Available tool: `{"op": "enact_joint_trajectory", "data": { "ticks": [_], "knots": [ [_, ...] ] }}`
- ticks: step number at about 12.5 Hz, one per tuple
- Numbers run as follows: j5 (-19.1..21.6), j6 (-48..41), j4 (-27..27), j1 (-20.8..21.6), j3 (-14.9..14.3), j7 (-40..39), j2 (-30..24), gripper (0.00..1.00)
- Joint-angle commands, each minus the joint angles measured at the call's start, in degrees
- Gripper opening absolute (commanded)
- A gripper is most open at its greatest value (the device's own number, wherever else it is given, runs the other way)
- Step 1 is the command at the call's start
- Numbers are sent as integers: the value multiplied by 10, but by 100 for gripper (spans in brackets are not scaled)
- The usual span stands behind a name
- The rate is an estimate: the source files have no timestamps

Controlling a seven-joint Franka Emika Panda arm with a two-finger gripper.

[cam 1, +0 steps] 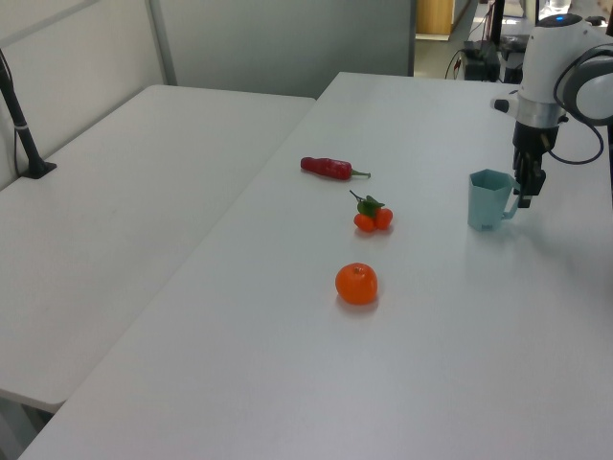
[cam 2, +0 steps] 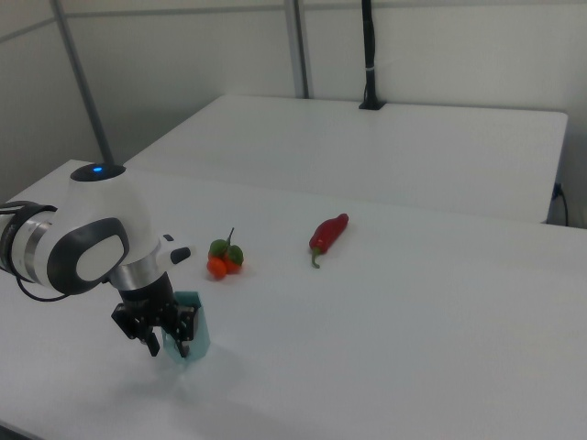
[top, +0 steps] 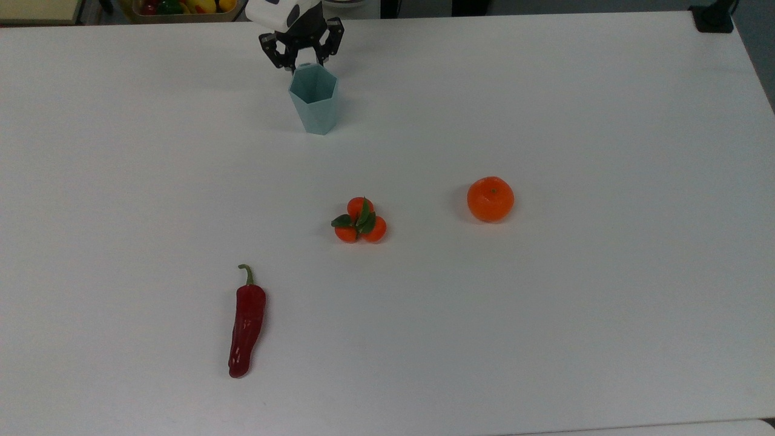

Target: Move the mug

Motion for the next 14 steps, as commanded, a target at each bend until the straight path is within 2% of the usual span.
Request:
{"op": "enact_joint_trajectory", "data": {
  "ticks": [1, 3, 5, 7, 8, 12, 14],
  "knots": [
    [0, -22, 10, 3, -6, 1, -9, 100],
    [12, -95, 51, 2, -6, 13, -20, 100],
    [17, -166, 112, 8, -3, 78, -19, 100],
    [20, -264, 200, 14, 2, 122, -18, 100],
    [34, -314, 250, 20, 2, 130, -16, 100],
    [70, -433, 403, 21, 7, 163, -8, 100],
    [83, -487, 456, 20, 17, 186, -1, 100]
  ]
}}
